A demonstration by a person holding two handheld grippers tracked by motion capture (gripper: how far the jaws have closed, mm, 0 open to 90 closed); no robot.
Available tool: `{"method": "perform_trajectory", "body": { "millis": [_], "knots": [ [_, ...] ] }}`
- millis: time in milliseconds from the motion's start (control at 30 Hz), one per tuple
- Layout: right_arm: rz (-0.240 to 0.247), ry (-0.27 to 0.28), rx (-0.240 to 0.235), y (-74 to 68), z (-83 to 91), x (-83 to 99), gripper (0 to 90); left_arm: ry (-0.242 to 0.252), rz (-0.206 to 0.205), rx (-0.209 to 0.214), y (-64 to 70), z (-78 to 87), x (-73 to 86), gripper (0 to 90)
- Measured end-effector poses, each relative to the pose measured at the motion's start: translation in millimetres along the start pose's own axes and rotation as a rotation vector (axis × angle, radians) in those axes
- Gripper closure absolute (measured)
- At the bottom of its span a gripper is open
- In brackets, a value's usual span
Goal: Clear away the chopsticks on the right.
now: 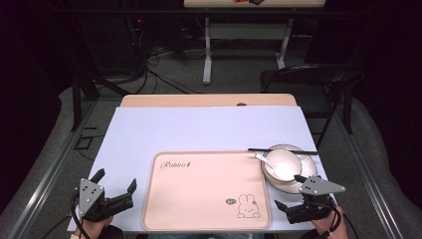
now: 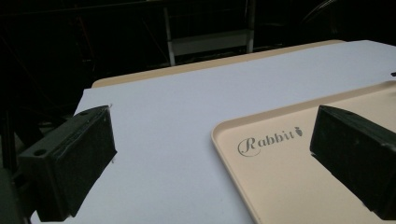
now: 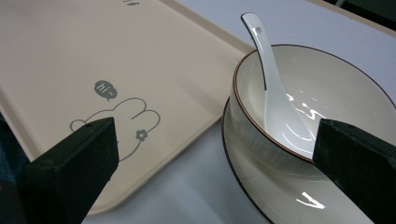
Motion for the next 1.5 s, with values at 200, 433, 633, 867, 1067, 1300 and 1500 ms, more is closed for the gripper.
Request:
{"method": "perform_trajectory", "body": {
  "millis": [200,433,633,867,1067,1300,1500],
  "knots": [
    [0.0,-0.026,-0.056,-4.2,-0.1,-2.2,0.0,-0.003,0.0,-0.005,0.8,-1.4,-0.1,0.0],
    [0.011,-0.046,-0.073,-3.5,4.8,-8.2,0.8,-0.002,0.0,-0.007,1.3,-0.9,-0.4,0.0],
    [0.076,-0.11,-0.101,-1.9,4.0,-15.2,0.0,-0.004,0.0,-0.008,0.8,-1.4,-0.2,0.0],
    [0.141,-0.166,-0.119,2.5,4.1,-23.7,0.0,-0.006,0.0,-0.006,0.9,-1.7,-0.1,0.0],
    [0.168,-0.194,-0.132,11.6,7.7,-31.4,0.0,-0.003,0.002,-0.006,0.9,-1.2,-0.1,0.0],
    [0.211,-0.23,-0.098,37.2,18.3,-43.2,0.0,-0.005,0.002,-0.007,0.7,-1.2,0.0,0.0],
    [0.218,-0.285,-0.098,63.3,24.5,-47.4,0.0,-0.006,0.0,-0.008,0.7,-1.5,-0.1,0.0]
  ]
}}
Point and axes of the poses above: each handheld gripper's, and its own axes: z roughly backward along the jaws, x roughly out of its underside, y roughly to its right, the point moved 5 cm from there along -z, roughly forward along the jaws, and after that the axes turned 5 degrees about -x, right-handed, at the moved point
